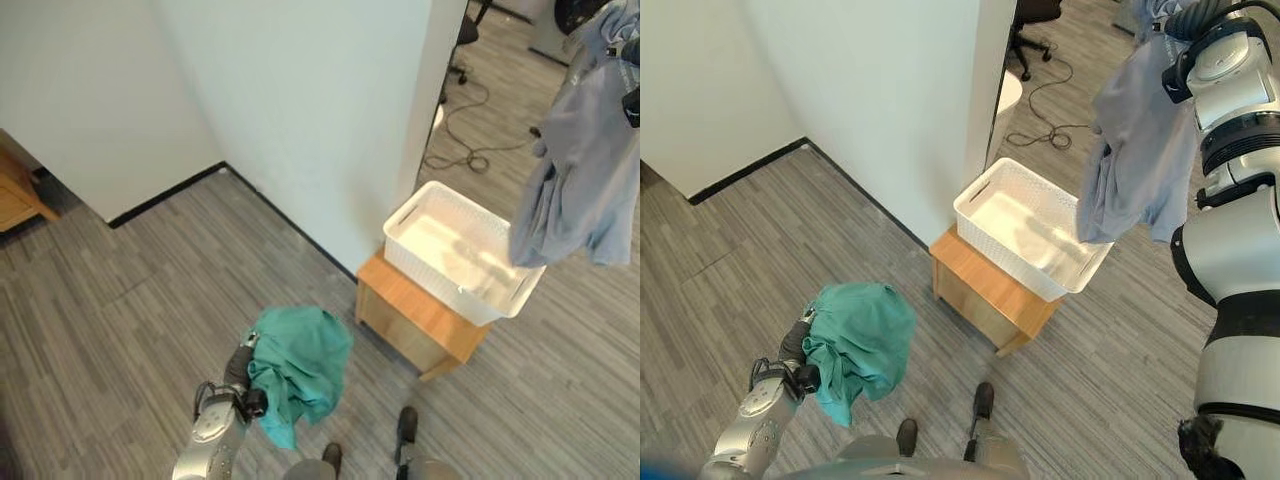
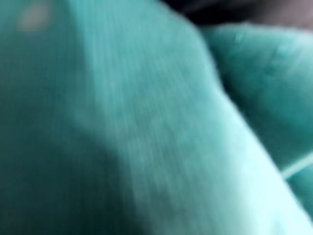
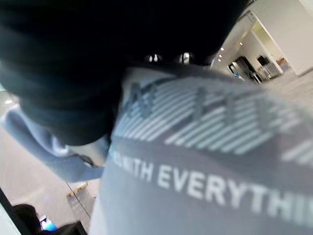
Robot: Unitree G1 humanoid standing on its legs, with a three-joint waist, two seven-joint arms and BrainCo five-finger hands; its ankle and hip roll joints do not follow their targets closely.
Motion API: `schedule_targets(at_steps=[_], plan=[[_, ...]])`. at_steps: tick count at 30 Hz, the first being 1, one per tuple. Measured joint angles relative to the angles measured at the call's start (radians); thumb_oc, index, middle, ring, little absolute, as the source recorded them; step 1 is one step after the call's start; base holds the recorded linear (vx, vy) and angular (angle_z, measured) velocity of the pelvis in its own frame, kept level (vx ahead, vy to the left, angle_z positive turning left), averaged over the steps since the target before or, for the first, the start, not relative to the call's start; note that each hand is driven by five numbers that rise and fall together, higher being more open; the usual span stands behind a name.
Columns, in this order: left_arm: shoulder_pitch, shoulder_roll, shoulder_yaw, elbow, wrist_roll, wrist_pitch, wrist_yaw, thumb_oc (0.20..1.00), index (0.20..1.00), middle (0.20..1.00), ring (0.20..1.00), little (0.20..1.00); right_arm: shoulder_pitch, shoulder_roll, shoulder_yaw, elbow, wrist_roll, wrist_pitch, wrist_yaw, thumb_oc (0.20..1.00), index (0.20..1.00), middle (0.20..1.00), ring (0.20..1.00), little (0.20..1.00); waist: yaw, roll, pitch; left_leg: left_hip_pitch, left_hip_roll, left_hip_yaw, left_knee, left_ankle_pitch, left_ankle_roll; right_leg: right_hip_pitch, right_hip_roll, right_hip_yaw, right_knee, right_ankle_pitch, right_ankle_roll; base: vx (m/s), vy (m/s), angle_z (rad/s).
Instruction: Pick up bed clothes into laundry basket.
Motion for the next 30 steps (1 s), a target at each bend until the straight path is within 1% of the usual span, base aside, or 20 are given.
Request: schedule_targets(at_steps=[2, 4, 5, 6, 9, 11, 12, 13, 15, 19, 20, 21, 22, 23, 25, 26, 27, 28, 29, 30], plan=[[-0.003, 0.005, 0.002, 0.006, -0.001, -0.002, 0.007, 0.200, 0.200, 0.200, 0.200, 0.200, -0.001, 0.025, -0.001, -0.006, 0.000, -0.001, -0.001, 0.200, 0.200, 0.200, 0.200, 0.200, 0.002, -0.008, 0.015, -0.040, -0.009, 0.004, 0.018, 0.000, 0.000, -0.036, -0.006, 0.009, 0.000, 0.015, 0.001, -0.10, 0.008, -0.04], [-0.013, 0.008, 0.002, 0.007, -0.001, -0.002, 0.018, 0.200, 0.200, 0.200, 0.200, 0.200, 0.000, 0.045, -0.001, -0.008, 0.001, 0.001, 0.000, 0.200, 0.200, 0.200, 0.200, 0.200, 0.002, -0.017, 0.051, -0.088, -0.019, 0.005, 0.045, 0.000, 0.000, -0.069, -0.016, 0.012, -0.001, 0.024, 0.001, -0.09, 0.003, 0.04], [-0.015, 0.010, 0.002, 0.007, -0.001, -0.002, 0.022, 0.200, 0.200, 0.200, 0.200, 0.200, 0.000, 0.052, -0.001, -0.009, 0.001, 0.000, 0.000, 0.200, 0.200, 0.200, 0.200, 0.200, 0.002, -0.022, 0.058, -0.106, -0.022, 0.006, 0.054, 0.000, 0.000, -0.083, -0.020, 0.013, -0.002, 0.019, 0.008, -0.09, 0.009, 0.07], [-0.021, 0.010, 0.001, 0.006, -0.002, -0.002, 0.027, 0.200, 0.200, 0.200, 0.200, 0.200, 0.001, 0.064, -0.002, -0.011, 0.002, 0.001, -0.001, 0.200, 0.200, 0.200, 0.200, 0.200, 0.004, -0.023, 0.073, -0.123, -0.025, 0.007, 0.065, 0.001, 0.000, -0.096, -0.023, 0.014, -0.005, 0.006, 0.024, -0.06, 0.007, 0.04], [-0.016, 0.011, -0.003, 0.006, -0.012, -0.003, 0.035, 0.200, 0.200, 0.200, 0.200, 0.200, 0.003, 0.068, -0.005, -0.018, 0.003, 0.000, -0.002, 0.200, 0.200, 0.200, 0.200, 0.200, 0.011, -0.026, 0.092, -0.158, -0.024, 0.009, 0.079, 0.000, -0.001, -0.123, -0.023, 0.014, -0.005, -0.009, 0.034, -0.05, 0.011, 0.04], [-0.020, 0.011, -0.008, 0.006, -0.034, -0.005, 0.042, 0.200, 0.200, 0.200, 0.200, 0.200, 0.019, 0.079, -0.021, -0.028, 0.003, -0.001, -0.007, 0.200, 0.200, 0.200, 0.200, 0.200, 0.023, -0.028, 0.108, -0.165, -0.029, 0.006, 0.082, -0.002, -0.002, -0.132, -0.019, 0.024, 0.000, 0.035, 0.006, -0.05, 0.006, -0.05], [-0.033, 0.011, -0.007, 0.005, -0.039, -0.008, 0.045, 0.200, 0.200, 0.200, 0.200, 0.200, 0.026, 0.091, -0.052, -0.030, 0.003, -0.002, -0.009, 0.200, 0.200, 0.200, 0.200, 0.200, 0.025, -0.030, 0.121, -0.179, -0.027, 0.006, 0.084, -0.002, -0.002, -0.144, -0.017, 0.030, 0.000, 0.045, -0.001, -0.05, 0.006, -0.05], [-0.043, 0.011, -0.006, 0.004, -0.039, -0.009, 0.048, 0.200, 0.200, 0.200, 0.200, 0.200, 0.031, 0.101, -0.057, -0.030, 0.003, -0.002, -0.013, 0.200, 0.200, 0.200, 0.200, 0.200, 0.025, -0.032, 0.133, -0.183, -0.026, 0.006, 0.084, -0.002, -0.002, -0.149, -0.017, 0.030, 0.000, 0.049, -0.001, -0.05, 0.008, -0.05], [-0.062, 0.011, -0.006, 0.004, -0.040, -0.008, 0.058, 0.200, 0.200, 0.200, 0.200, 0.200, 0.074, 0.152, -0.091, -0.028, 0.003, 0.001, -0.021, 0.200, 0.200, 0.200, 0.200, 0.200, 0.022, -0.035, 0.148, -0.193, -0.024, 0.011, 0.088, -0.002, -0.002, -0.161, -0.014, 0.037, 0.000, 0.069, -0.005, -0.03, 0.024, -0.07], [-0.083, 0.010, 0.002, 0.001, -0.040, -0.010, 0.067, 0.200, 0.200, 0.200, 0.200, 0.200, 0.136, 0.204, -0.099, -0.018, -0.005, 0.009, -0.021, 0.200, 0.200, 0.200, 0.200, 0.200, 0.023, -0.034, 0.151, -0.193, -0.027, 0.018, 0.088, -0.002, -0.002, -0.164, -0.014, 0.044, 0.001, 0.080, -0.008, -0.04, 0.023, -0.06], [-0.084, 0.011, 0.004, -0.011, -0.040, -0.010, 0.068, 0.200, 0.200, 0.200, 0.200, 0.200, 0.147, 0.225, -0.120, 0.011, -0.010, 0.009, -0.021, 0.576, 0.576, 0.576, 0.576, 0.576, 0.025, -0.034, 0.151, -0.196, -0.027, 0.024, 0.090, -0.002, -0.001, -0.170, -0.014, 0.048, 0.001, 0.096, -0.004, -0.03, 0.010, -0.08], [-0.087, 0.011, 0.003, -0.019, -0.040, -0.010, 0.067, 0.200, 0.200, 0.200, 0.200, 0.200, 0.154, 0.228, -0.119, 0.041, -0.034, 0.013, -0.015, 1.000, 1.000, 1.000, 1.000, 1.000, 0.025, -0.035, 0.151, -0.201, -0.028, 0.024, 0.095, -0.002, -0.001, -0.171, -0.017, 0.048, 0.001, 0.098, -0.004, -0.02, 0.008, -0.04], [-0.088, 0.011, 0.004, -0.023, -0.040, -0.010, 0.068, 0.200, 0.200, 0.200, 0.200, 0.200, 0.156, 0.228, -0.119, 0.062, -0.048, 0.019, -0.009, 1.000, 1.000, 1.000, 1.000, 1.000, 0.025, -0.035, 0.153, -0.204, -0.029, 0.024, 0.099, -0.002, -0.001, -0.172, -0.019, 0.048, 0.001, 0.102, 0.000, -0.01, 0.005, 0.03], [-0.089, 0.012, 0.005, -0.026, -0.040, -0.010, 0.067, 0.200, 0.200, 0.200, 0.200, 0.200, 0.157, 0.224, -0.109, 0.082, -0.069, 0.024, 0.012, 1.000, 1.000, 1.000, 1.000, 1.000, 0.024, -0.034, 0.154, -0.208, -0.029, 0.025, 0.103, -0.002, 0.000, -0.174, -0.021, 0.049, 0.001, 0.110, 0.012, 0.00, 0.000, 0.00], [-0.089, 0.017, 0.005, -0.026, -0.040, -0.010, 0.064, 0.200, 0.200, 0.200, 0.200, 0.200, 0.157, 0.220, -0.070, 0.121, -0.118, 0.039, 0.056, 1.000, 1.000, 1.000, 1.000, 1.000, 0.025, -0.035, 0.154, -0.209, -0.027, 0.026, 0.106, -0.001, 0.001, -0.172, -0.022, 0.049, 0.000, 0.115, 0.020, 0.00, 0.002, 0.02], [-0.087, 0.021, 0.007, -0.026, -0.040, -0.010, 0.063, 0.200, 0.200, 0.200, 0.200, 0.200, 0.156, 0.214, -0.074, 0.137, -0.132, 0.047, 0.077, 1.000, 1.000, 1.000, 1.000, 1.000, 0.026, -0.035, 0.154, -0.209, -0.026, 0.026, 0.108, -0.001, 0.002, -0.170, -0.023, 0.043, 0.000, 0.103, 0.034, -0.01, 0.005, 0.09], [-0.084, 0.022, 0.008, -0.028, -0.040, -0.010, 0.063, 0.200, 0.200, 0.200, 0.200, 0.200, 0.153, 0.206, -0.076, 0.143, -0.143, 0.056, 0.081, 1.000, 1.000, 1.000, 1.000, 1.000, 0.028, -0.035, 0.154, -0.209, -0.027, 0.024, 0.110, -0.001, 0.001, -0.160, -0.026, 0.039, 0.000, 0.052, 0.056, -0.01, 0.002, 0.11], [-0.081, 0.022, 0.011, -0.028, -0.040, -0.010, 0.063, 0.200, 0.200, 0.200, 0.200, 0.200, 0.151, 0.199, -0.075, 0.142, -0.159, 0.058, 0.081, 1.000, 1.000, 1.000, 1.000, 1.000, 0.031, -0.036, 0.155, -0.208, -0.027, 0.022, 0.113, -0.001, 0.000, -0.152, -0.023, 0.038, 0.000, 0.001, 0.042, -0.01, 0.002, 0.11], [-0.077, 0.025, 0.011, -0.028, -0.040, -0.010, 0.062, 0.200, 0.200, 0.200, 0.200, 0.200, 0.147, 0.197, -0.070, 0.140, -0.164, 0.058, 0.086, 1.000, 1.000, 1.000, 1.000, 1.000, 0.029, -0.036, 0.155, -0.208, -0.026, 0.021, 0.117, -0.002, -0.002, -0.151, -0.020, 0.037, 0.000, 0.003, 0.040, -0.01, 0.002, 0.08], [-0.076, 0.028, 0.011, -0.028, -0.039, -0.009, 0.062, 0.200, 0.200, 0.200, 0.200, 0.200, 0.144, 0.195, -0.067, 0.136, -0.166, 0.059, 0.090, 1.000, 1.000, 1.000, 1.000, 1.000, 0.027, -0.036, 0.155, -0.207, -0.027, 0.013, 0.117, -0.003, -0.003, -0.150, -0.016, 0.039, 0.000, 0.035, 0.021, 0.00, 0.000, 0.00]])
